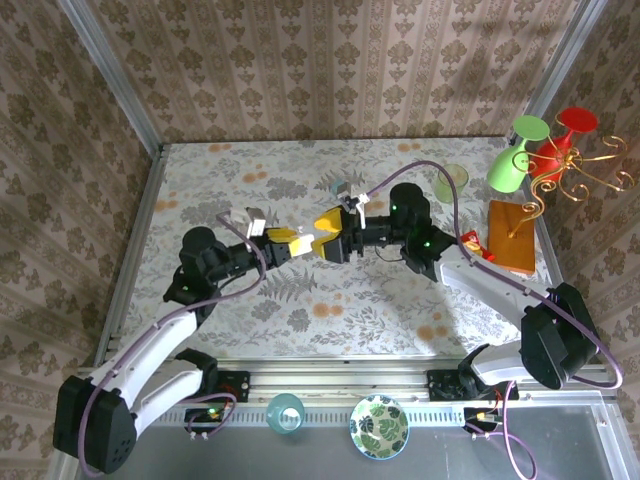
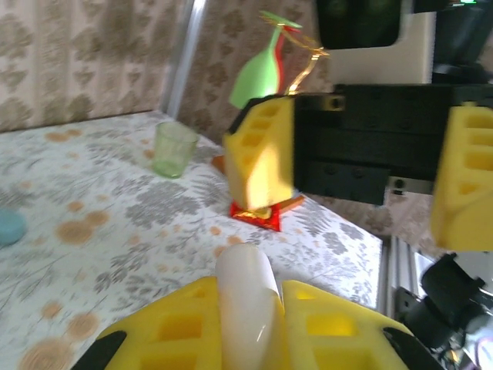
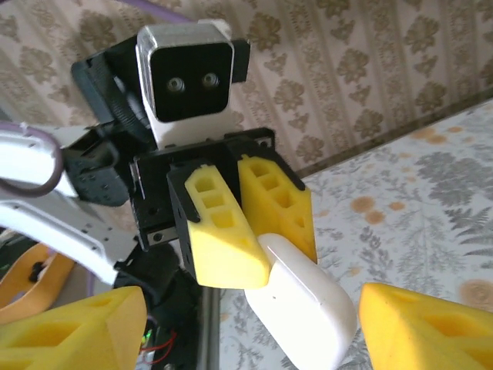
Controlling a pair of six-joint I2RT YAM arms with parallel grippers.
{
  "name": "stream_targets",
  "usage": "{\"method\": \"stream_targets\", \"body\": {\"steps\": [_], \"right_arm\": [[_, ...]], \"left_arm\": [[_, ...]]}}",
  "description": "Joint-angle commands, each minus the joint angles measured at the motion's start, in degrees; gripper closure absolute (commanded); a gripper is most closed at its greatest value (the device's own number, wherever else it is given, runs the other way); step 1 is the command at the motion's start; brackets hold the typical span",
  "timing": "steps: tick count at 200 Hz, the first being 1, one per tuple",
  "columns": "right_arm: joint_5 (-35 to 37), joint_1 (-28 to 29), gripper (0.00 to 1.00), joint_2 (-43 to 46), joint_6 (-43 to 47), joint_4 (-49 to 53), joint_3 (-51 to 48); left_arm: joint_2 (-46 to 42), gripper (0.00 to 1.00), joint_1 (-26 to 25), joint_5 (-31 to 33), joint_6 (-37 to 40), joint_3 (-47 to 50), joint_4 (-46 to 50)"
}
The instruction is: Insert wireless bluetooth earbuds into charging case
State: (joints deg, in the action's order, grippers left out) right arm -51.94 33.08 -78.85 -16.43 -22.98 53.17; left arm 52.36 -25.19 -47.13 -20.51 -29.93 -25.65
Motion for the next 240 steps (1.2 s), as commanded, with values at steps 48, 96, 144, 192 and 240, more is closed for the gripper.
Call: {"method": "stream_targets", "body": {"steps": [48,96,144,192,240], "right_arm": [[-8.64,0.05,0.49,-0.51,-0.25,1.38,1.45],[-8.77,-0.29,0.58,-0.52,1.23,3.63,1.6],[-8.48,-0.78,0.61,0.35,0.92,2.84,0.38],[-8.86,-1.88,0.63,1.72,0.31,1.56,-1.11],[-9.78,-1.88,0.81,1.41,-0.47,-0.46,-1.31]], "left_arm": [[3.98,0.99,-5.03,-10.13,-0.56,-4.52,-8.92],[2.81,0.99,-5.22,-9.22,-0.14,-4.1,-8.68],[0.89,1.0,-5.06,-6.54,3.71,-3.55,-5.58],[0.58,1.0,-4.6,-6.06,4.08,-3.21,-5.37],[1.47,0.93,-4.52,-5.63,3.8,-3.27,-6.32]]}}
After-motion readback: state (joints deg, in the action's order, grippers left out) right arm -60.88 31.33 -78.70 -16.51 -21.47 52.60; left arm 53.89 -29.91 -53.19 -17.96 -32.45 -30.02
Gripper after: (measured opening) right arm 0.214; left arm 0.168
